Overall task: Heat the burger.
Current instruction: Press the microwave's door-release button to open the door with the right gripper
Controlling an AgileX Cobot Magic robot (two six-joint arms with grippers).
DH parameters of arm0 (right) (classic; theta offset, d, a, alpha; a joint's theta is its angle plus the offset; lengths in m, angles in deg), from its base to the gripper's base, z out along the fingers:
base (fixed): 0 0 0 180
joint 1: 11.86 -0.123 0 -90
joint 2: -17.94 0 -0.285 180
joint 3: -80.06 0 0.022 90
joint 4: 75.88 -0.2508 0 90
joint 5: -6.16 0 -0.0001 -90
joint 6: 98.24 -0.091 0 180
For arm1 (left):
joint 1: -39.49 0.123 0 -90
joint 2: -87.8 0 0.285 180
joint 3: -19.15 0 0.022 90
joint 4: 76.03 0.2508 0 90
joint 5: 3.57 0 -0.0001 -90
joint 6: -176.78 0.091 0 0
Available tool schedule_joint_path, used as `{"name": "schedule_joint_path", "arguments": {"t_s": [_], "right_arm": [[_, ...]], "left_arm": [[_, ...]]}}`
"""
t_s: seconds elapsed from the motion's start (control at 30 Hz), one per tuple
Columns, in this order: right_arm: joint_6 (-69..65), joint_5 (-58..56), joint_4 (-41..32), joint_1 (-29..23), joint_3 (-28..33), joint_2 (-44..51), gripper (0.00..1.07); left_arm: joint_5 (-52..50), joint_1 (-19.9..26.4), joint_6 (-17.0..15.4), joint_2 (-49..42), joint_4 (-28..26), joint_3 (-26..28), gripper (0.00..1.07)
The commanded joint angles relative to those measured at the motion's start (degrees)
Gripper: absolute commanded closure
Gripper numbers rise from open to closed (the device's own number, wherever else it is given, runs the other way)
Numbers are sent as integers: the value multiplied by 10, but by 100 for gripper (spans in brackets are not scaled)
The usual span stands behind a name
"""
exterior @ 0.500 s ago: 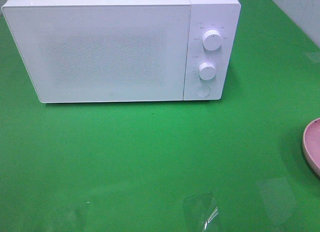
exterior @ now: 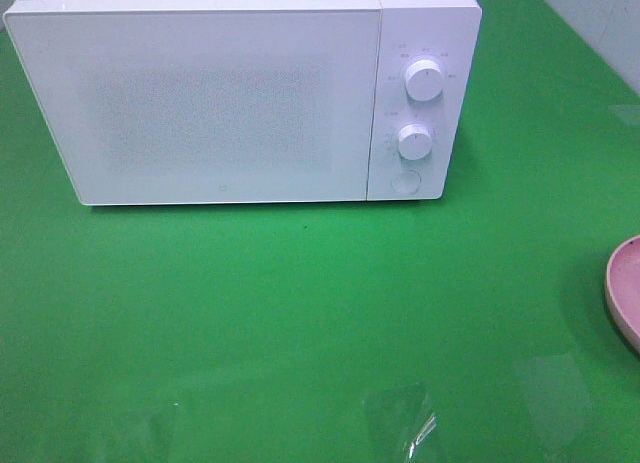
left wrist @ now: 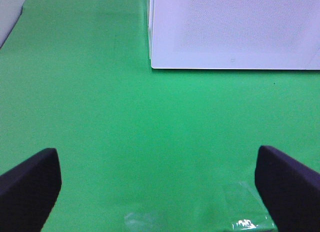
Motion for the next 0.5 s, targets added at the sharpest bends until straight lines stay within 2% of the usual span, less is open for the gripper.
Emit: {"name": "schedule_joint_path", "arguments": {"t_s": [0.03, 0.3, 0.5], "right_arm": [[-1, 4, 0, 1, 1, 15, 35], [-44, 52, -6, 1, -24, 4, 35], [-44, 69, -2, 1, -25, -56, 35]], "left_arm": [[-6, -2, -3, -11, -3, -1, 9], [-6, -2, -3, -11, -3, -1, 9], [-6, -2, -3, -11, -3, -1, 9]]}}
